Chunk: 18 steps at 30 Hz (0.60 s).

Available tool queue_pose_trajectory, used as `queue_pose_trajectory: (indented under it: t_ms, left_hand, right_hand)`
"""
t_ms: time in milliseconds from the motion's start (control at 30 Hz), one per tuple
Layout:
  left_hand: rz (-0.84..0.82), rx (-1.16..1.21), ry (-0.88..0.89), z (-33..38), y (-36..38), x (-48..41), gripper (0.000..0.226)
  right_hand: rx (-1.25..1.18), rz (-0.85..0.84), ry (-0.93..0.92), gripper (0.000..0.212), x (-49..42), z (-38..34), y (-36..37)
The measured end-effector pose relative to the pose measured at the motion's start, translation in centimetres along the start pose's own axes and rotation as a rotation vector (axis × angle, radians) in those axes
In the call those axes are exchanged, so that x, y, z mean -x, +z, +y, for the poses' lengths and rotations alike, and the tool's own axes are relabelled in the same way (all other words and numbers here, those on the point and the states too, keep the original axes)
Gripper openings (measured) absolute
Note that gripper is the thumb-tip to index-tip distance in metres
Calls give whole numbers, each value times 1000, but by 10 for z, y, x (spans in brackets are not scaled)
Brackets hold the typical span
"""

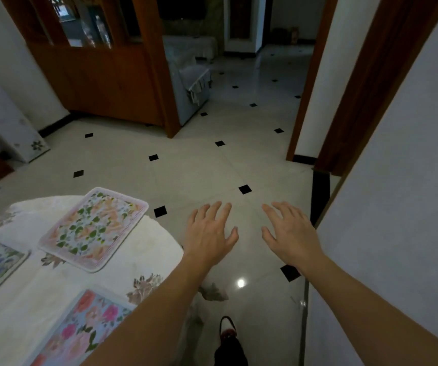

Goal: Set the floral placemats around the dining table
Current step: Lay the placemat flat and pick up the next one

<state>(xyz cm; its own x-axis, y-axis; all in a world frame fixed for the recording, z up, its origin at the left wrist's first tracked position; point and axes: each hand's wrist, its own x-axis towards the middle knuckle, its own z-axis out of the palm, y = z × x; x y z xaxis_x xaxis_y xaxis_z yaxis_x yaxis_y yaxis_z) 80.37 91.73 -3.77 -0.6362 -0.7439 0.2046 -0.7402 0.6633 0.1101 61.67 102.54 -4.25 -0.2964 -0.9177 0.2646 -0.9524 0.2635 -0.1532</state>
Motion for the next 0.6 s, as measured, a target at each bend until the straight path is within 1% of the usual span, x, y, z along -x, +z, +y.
queue_pose_trajectory:
  t_ms: [233, 367, 600]
  left_hand:
    - [15, -13, -18, -24, 31, -101, 65]
    - [31, 10, -78, -51, 49, -174, 64]
    - [35, 17, -182, -107, 57, -267, 65]
  right_hand:
    - [21, 7, -2, 55, -100, 44, 19]
    - [37, -23, -35, 54, -179, 62, 38]
    - [45, -18, -123, 51, -308, 60, 69]
